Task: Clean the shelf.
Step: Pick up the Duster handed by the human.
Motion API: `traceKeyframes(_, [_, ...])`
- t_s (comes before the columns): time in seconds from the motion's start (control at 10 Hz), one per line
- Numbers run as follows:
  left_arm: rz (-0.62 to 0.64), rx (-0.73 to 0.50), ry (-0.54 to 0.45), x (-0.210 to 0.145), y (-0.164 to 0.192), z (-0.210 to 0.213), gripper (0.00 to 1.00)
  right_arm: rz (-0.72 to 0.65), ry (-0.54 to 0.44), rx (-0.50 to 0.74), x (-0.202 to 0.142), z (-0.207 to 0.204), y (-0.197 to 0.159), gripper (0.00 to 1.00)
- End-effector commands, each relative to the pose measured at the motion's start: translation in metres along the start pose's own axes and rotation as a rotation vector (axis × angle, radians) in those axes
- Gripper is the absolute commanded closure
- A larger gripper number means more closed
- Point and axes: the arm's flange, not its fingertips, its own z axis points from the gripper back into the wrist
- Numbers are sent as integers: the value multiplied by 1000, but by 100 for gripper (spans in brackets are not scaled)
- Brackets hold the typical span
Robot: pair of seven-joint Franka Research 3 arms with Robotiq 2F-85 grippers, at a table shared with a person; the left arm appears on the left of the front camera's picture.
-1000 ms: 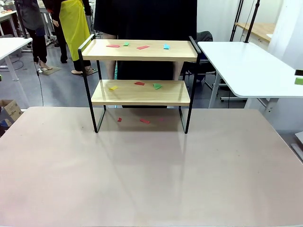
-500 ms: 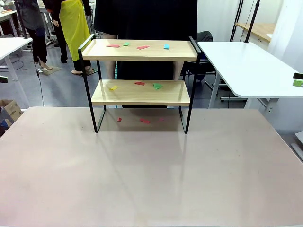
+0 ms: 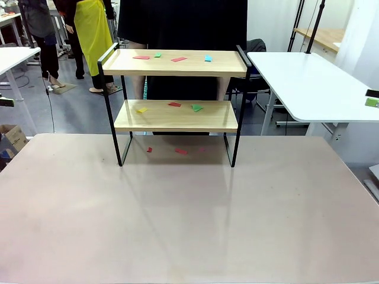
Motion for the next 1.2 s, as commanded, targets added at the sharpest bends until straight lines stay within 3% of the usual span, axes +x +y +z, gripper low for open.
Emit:
traceKeyframes(0.0, [-36, 4, -1, 0, 6, 0, 0, 9, -7, -21, -2, -3, -5, 0])
traceKeyframes(1.1, [-7, -6, 0, 0, 3, -5, 0, -12, 4, -3, -7, -1, -2, 0])
